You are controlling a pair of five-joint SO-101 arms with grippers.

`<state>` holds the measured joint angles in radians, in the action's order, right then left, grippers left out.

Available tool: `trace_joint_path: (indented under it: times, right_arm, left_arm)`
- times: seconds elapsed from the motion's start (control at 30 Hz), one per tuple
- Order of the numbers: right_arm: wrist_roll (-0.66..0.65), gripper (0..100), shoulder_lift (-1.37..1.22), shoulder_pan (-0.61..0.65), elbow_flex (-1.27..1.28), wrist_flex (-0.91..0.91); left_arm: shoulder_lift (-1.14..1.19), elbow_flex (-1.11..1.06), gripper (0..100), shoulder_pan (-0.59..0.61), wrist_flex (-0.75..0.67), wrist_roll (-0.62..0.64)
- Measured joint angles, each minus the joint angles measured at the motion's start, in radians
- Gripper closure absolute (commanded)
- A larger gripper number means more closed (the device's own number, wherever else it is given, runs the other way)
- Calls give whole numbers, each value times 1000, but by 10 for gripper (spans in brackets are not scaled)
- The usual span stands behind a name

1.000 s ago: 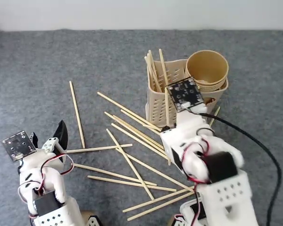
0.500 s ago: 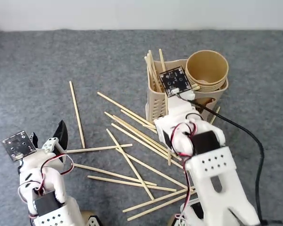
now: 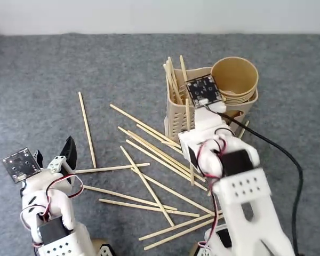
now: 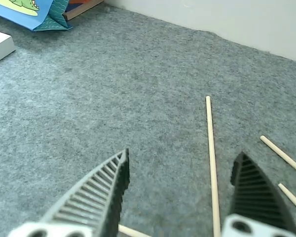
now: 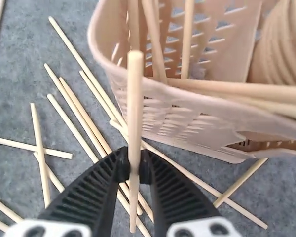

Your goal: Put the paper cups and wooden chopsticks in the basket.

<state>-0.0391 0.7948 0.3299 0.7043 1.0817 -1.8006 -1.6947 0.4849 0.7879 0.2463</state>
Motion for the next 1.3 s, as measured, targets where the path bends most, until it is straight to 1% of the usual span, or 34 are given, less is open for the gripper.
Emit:
trace_joint_path:
  times: [0.17,0.3,0.53,0.7,0.93,1.1,1.23,1.3]
  right_arm:
    - [-21,991,152,0,-20,49]
    - [-31,991,181,0,-178,104]
    - [-31,991,78,0,-595,138]
    - [-34,991,-21,0,-789,98]
    - [-34,991,-140,0,-806,-12]
    - [-34,982,-213,-43,-698,-110]
    - [-37,887,-222,-55,-591,-183]
    - [-37,864,-222,-61,-583,-190]
  left_arm:
    - [0,0,684,0,0,0]
    - [0,0,684,0,0,0]
    - [0,0,684,0,0,0]
    - [0,0,684,0,0,0]
    - [0,0,684,0,0,0]
    - [0,0,684,0,0,0]
    - [0,0,684,0,0,0]
    - [0,0,684,0,0,0]
